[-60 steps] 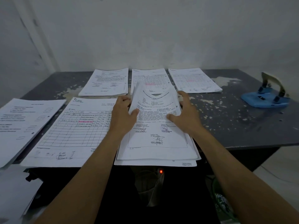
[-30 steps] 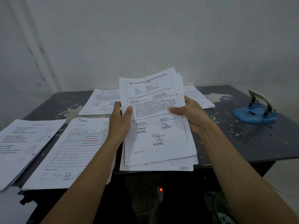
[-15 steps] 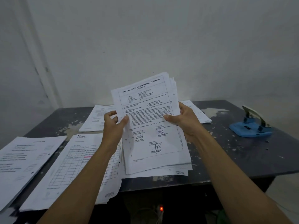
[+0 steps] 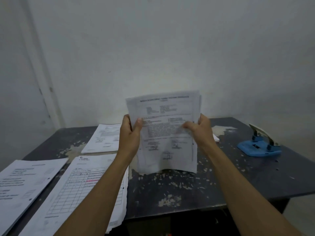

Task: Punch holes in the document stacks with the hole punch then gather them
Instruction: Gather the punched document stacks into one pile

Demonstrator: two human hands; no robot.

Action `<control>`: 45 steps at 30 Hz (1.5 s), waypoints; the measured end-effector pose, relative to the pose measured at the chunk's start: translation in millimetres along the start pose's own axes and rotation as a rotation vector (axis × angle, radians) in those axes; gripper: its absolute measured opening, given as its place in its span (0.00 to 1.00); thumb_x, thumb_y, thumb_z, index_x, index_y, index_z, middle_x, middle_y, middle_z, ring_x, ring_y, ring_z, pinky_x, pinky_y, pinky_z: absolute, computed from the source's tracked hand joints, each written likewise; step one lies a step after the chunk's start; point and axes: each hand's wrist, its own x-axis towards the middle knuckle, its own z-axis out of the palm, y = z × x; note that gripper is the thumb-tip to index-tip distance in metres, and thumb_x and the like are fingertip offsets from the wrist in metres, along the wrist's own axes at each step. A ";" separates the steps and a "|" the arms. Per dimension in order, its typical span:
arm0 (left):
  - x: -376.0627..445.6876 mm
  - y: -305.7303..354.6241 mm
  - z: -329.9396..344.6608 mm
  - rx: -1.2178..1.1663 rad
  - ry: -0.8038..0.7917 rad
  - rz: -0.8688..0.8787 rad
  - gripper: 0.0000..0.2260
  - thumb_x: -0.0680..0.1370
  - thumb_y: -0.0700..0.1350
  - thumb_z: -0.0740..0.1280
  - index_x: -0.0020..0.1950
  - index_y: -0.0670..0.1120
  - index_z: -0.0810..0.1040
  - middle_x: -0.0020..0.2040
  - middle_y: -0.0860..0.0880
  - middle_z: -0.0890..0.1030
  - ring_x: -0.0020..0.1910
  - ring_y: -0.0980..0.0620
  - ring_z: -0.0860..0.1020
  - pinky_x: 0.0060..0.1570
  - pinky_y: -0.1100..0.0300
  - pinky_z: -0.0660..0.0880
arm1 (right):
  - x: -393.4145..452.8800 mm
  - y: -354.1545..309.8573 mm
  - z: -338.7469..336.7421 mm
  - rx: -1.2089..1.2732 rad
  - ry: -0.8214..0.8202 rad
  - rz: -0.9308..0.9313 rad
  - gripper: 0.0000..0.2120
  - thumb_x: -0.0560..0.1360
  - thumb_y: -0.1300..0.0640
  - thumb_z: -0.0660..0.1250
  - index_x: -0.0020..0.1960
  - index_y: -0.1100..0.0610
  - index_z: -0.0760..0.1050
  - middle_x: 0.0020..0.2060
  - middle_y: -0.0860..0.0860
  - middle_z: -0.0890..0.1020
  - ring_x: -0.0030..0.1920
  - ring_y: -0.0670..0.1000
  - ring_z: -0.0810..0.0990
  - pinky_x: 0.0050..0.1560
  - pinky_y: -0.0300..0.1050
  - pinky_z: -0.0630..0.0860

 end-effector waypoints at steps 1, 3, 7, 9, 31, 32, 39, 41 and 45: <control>-0.7 -3.1 2.0 0.040 -0.008 0.006 0.04 0.82 0.52 0.62 0.55 0.53 0.73 0.50 0.56 0.82 0.49 0.57 0.82 0.43 0.62 0.81 | -3.4 7.6 0.2 0.002 0.041 0.009 0.13 0.72 0.66 0.71 0.55 0.58 0.78 0.48 0.51 0.84 0.47 0.50 0.84 0.41 0.40 0.80; -1.1 -6.4 7.2 0.106 -0.019 0.014 0.05 0.83 0.53 0.59 0.54 0.54 0.71 0.49 0.56 0.81 0.47 0.60 0.82 0.42 0.61 0.81 | -8.7 18.4 1.8 0.024 0.099 0.036 0.10 0.73 0.64 0.70 0.52 0.53 0.78 0.48 0.49 0.84 0.49 0.49 0.82 0.44 0.42 0.79; -3.8 -6.0 19.2 0.197 0.029 0.040 0.06 0.84 0.53 0.55 0.55 0.54 0.68 0.47 0.61 0.79 0.44 0.65 0.80 0.36 0.66 0.79 | -11.2 18.8 7.0 0.031 0.136 0.055 0.09 0.73 0.63 0.68 0.45 0.49 0.79 0.46 0.47 0.85 0.47 0.47 0.83 0.38 0.37 0.78; -5.9 -3.9 22.5 0.205 0.068 0.068 0.05 0.84 0.53 0.54 0.55 0.55 0.67 0.46 0.64 0.79 0.43 0.67 0.79 0.33 0.70 0.76 | -10.5 16.2 7.2 0.023 0.137 0.032 0.10 0.73 0.63 0.68 0.46 0.49 0.79 0.46 0.45 0.85 0.46 0.45 0.83 0.36 0.33 0.77; -27.5 -16.9 29.2 0.158 0.151 0.079 0.08 0.84 0.54 0.54 0.58 0.51 0.67 0.48 0.63 0.78 0.46 0.67 0.78 0.38 0.71 0.75 | -10.7 13.7 6.8 -0.061 0.081 0.052 0.11 0.72 0.61 0.65 0.53 0.51 0.74 0.50 0.47 0.82 0.52 0.50 0.80 0.48 0.47 0.79; -28.3 -16.9 29.1 0.150 0.148 0.074 0.08 0.84 0.54 0.54 0.58 0.52 0.67 0.49 0.62 0.79 0.47 0.66 0.79 0.39 0.69 0.77 | -11.1 14.1 7.2 -0.074 0.073 0.061 0.10 0.73 0.61 0.64 0.52 0.50 0.74 0.49 0.46 0.81 0.52 0.49 0.80 0.48 0.47 0.79; -17.8 1.9 23.4 0.091 0.104 0.121 0.10 0.83 0.57 0.57 0.59 0.53 0.66 0.51 0.65 0.79 0.49 0.63 0.80 0.38 0.70 0.77 | -2.1 -12.6 -3.6 -0.209 0.171 -0.182 0.29 0.72 0.64 0.68 0.67 0.50 0.60 0.59 0.48 0.74 0.59 0.51 0.76 0.50 0.47 0.82; -15.9 4.1 24.4 0.079 0.090 0.123 0.10 0.83 0.56 0.57 0.60 0.52 0.66 0.51 0.64 0.79 0.49 0.63 0.80 0.39 0.70 0.77 | 1.0 -31.6 -2.1 -0.371 0.200 -0.360 0.38 0.68 0.66 0.68 0.72 0.49 0.55 0.66 0.49 0.68 0.67 0.51 0.70 0.62 0.54 0.77; -15.1 2.5 24.2 0.090 0.088 0.114 0.11 0.83 0.57 0.56 0.60 0.52 0.66 0.50 0.63 0.79 0.47 0.63 0.80 0.38 0.69 0.77 | 2.7 -63.4 8.3 -0.927 0.214 -0.778 0.44 0.62 0.65 0.61 0.78 0.58 0.53 0.77 0.54 0.59 0.78 0.53 0.54 0.76 0.61 0.49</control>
